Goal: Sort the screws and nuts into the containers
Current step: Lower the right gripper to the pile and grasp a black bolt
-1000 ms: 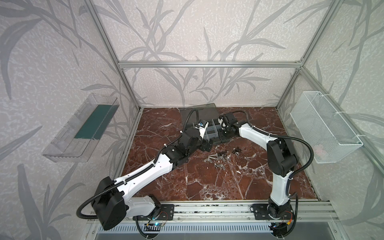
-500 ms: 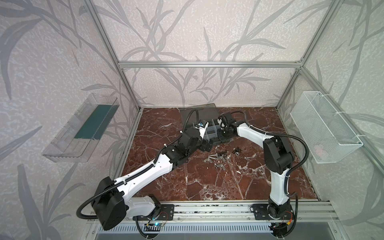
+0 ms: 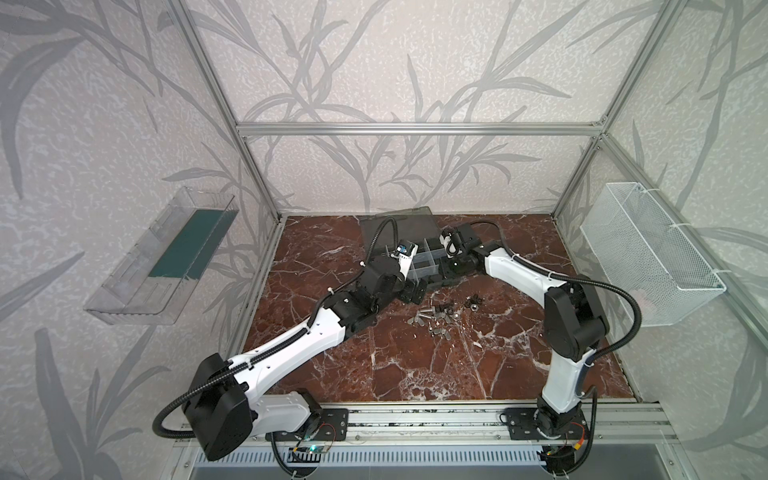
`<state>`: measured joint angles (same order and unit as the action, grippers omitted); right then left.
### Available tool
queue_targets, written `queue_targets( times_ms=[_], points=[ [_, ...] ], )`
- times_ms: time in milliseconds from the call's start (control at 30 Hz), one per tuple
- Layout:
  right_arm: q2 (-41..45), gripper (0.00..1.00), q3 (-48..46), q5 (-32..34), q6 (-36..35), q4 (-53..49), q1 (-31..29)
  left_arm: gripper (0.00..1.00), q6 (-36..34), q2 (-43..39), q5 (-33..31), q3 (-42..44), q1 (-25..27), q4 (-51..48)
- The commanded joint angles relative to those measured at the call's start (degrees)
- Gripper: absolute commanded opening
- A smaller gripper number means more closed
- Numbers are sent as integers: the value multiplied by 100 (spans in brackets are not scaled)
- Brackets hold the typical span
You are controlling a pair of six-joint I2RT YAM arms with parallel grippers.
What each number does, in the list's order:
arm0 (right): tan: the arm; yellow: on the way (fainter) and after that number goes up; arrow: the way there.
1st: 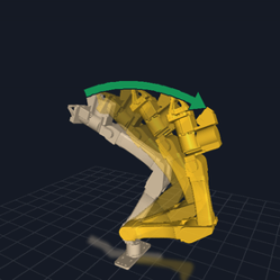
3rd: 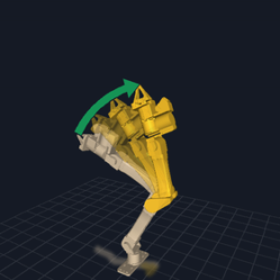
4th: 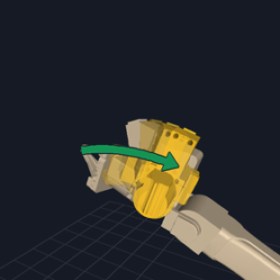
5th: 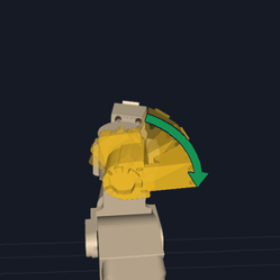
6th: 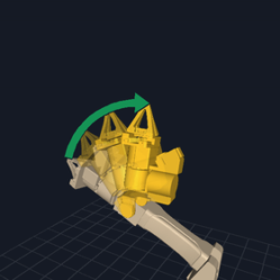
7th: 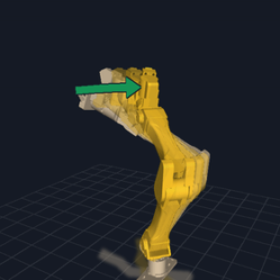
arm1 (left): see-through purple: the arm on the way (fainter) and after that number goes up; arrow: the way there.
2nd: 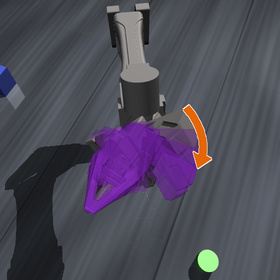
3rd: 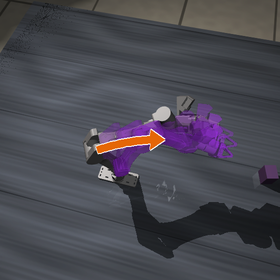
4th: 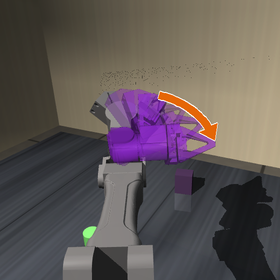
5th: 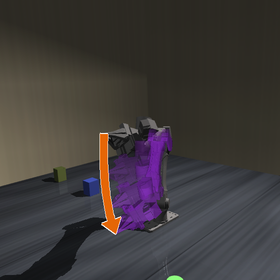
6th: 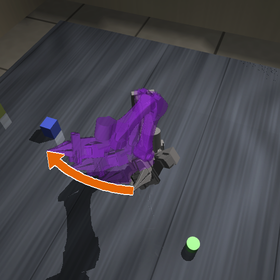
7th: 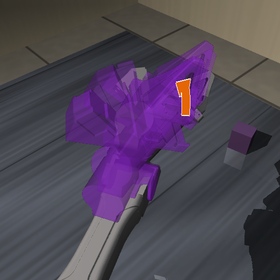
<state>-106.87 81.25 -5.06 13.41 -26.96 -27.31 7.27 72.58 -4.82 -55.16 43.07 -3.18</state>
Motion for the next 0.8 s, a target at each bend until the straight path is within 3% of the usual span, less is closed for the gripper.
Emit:
queue_targets(
  times_ms=[0,333,767],
  points=[
    [451,39,-385,-105,-90,-51,11,99,55,-18,66,-42,-18,1],
    [853,39,-1496,-245,-33,358,-228,99,292,203,364,-73,0,0],
    [455,39,-1793,-339,215,771,-639,99,384,479,526,-181,44,-139]
  ],
)
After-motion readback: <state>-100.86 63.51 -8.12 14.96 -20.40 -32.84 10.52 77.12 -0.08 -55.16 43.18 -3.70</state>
